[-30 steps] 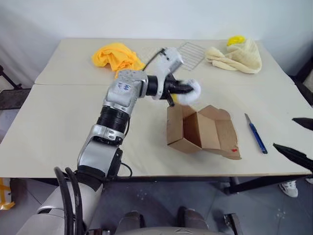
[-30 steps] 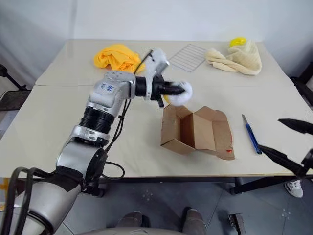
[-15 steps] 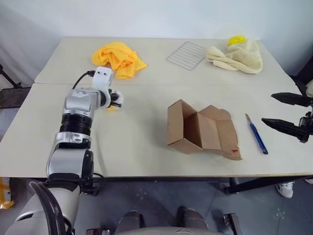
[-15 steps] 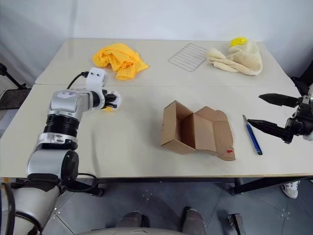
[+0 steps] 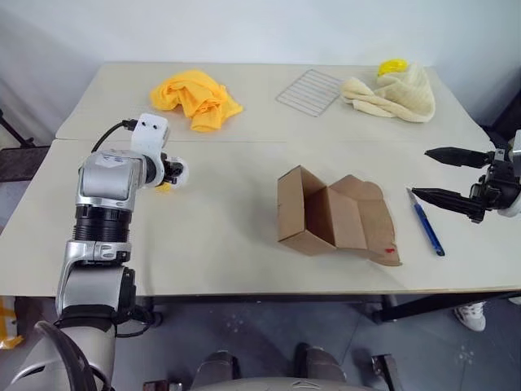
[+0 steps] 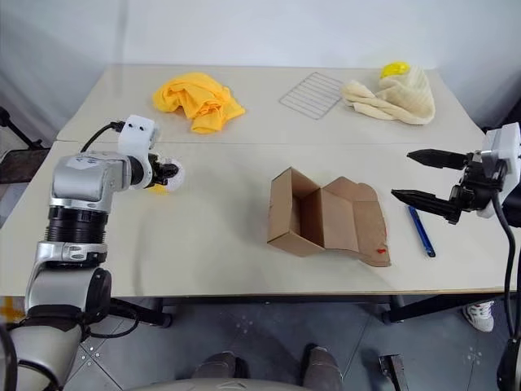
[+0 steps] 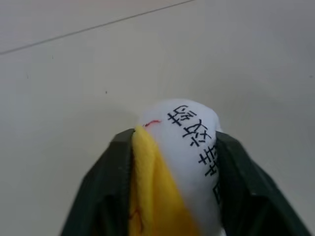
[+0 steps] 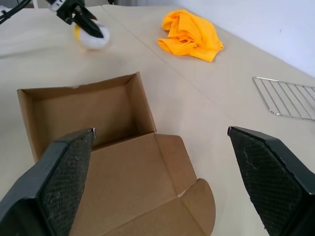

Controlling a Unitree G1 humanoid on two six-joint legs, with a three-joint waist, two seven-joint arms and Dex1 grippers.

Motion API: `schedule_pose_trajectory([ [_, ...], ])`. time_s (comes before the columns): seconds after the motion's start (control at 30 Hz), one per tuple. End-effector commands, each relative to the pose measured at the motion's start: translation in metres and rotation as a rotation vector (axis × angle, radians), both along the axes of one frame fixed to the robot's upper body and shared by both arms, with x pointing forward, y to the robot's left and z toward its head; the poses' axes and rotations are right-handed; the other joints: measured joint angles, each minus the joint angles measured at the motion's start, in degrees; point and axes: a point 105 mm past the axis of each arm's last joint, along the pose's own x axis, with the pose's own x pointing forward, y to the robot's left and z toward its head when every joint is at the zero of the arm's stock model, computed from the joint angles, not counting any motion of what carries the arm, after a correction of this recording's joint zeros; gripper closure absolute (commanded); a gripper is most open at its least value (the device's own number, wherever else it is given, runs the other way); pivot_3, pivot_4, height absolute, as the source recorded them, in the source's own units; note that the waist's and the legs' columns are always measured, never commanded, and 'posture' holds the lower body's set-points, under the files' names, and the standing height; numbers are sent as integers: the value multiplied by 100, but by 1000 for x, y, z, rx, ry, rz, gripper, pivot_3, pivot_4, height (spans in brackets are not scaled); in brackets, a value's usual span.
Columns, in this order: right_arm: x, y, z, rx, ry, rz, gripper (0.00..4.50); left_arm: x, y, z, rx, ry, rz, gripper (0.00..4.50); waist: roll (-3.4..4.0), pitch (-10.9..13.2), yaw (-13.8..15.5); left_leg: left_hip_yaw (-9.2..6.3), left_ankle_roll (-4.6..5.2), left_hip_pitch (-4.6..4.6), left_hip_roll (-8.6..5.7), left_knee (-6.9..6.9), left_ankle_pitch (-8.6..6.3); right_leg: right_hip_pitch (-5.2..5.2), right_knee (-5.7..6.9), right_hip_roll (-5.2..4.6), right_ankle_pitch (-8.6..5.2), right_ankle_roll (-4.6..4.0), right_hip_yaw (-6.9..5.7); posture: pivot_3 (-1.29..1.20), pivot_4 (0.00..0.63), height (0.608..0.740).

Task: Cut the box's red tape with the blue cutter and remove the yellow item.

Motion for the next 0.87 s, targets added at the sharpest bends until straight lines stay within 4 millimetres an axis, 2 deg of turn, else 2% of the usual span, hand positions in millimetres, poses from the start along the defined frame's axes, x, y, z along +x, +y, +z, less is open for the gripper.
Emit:
schedule_pose_trajectory([
  [0.03, -1, -1, 10, -9, -34, 10, 0, -19, -1, 35, -35, -65, -60, 972, 0, 0, -13, 0, 0, 0, 0, -1, 0, -1, 1, 0, 0, 0, 1, 0, 150, 740],
  [0.1, -2, 0, 10, -9, -32, 13, 0, -29, -3, 51, -66, -126, -120, 354, 1, 1, -23, 0, -2, 1, 2, -4, -1, -4, 1, 1, 0, 0, 1, 0, 150, 740],
  [0.13, -3, 0, 9, -10, -32, 13, 0, -31, -6, 65, -36, -226, -187, 52, 1, 1, -21, 0, -4, 2, 3, -3, -2, -4, 3, 1, 0, 0, 1, 0, 150, 740],
  [0.2, -4, -1, 8, -10, -28, 12, 0, -36, 5, 67, 26, -255, -176, 19, 2, 1, -20, 0, -6, 3, 4, -2, -3, -4, 3, 0, -1, -1, 2, 0, 150, 740],
  [0.27, -6, -2, 6, -14, -20, 8, 0, -47, 0, 70, 15, -297, -268, 19, 4, 0, -22, 1, -6, 5, 4, -1, -3, -3, 2, 0, -1, -1, 3, 0, 150, 740],
  [0.3, -8, -3, 5, -16, -14, 4, 0, -54, -9, 72, -45, -317, -343, 19, 4, 0, -4, 2, -7, 7, 4, -2, -3, -3, 2, 0, -1, -2, 4, 0, 150, 740],
  [0.4, -16, -12, -9, -62, 37, -23, 0, -92, -42, 51, -81, -340, -670, 19, 5, 1, 15, 0, -7, 0, 4, 7, -3, -2, 4, -1, -1, -2, 3, 0, 150, 740],
  [0.5, -28, -26, -32, -128, 120, -52, 0, -122, -54, 29, -140, -383, -842, 19, 8, 0, 12, 0, -13, 5, 4, 2, -7, -1, 4, -1, -1, -2, 3, 0, 150, 740],
  [0.57, -39, -47, -56, -182, 187, -119, 0, -134, -50, 9, -215, -431, -873, 19, 8, 0, 9, 0, -16, 3, 6, 1, -9, -2, 0, 0, -2, -3, -1, 0, 150, 740],
  [0.63, -45, -60, -67, -201, 208, -167, 0, -142, -43, -8, -212, -433, -893, 19, 8, 0, -9, 5, -16, 5, 7, 2, -9, 0, -6, 1, -3, -4, -1, 0, 150, 740],
  [0.73, -44, -71, -68, -160, 184, -247, 0, -143, -28, -35, -206, -359, -863, 19, 26, -2, -33, 12, -12, 14, 7, 11, -7, 2, 7, 1, -1, -9, 6, 0, 150, 740],
  [0.87, -40, -79, -70, -142, 149, -319, 0, -147, -20, -52, -164, -340, -875, 19, 47, -12, -79, 16, -9, 35, 10, 13, -4, 9, 20, 1, 3, -20, 16, 0, 150, 740],
])
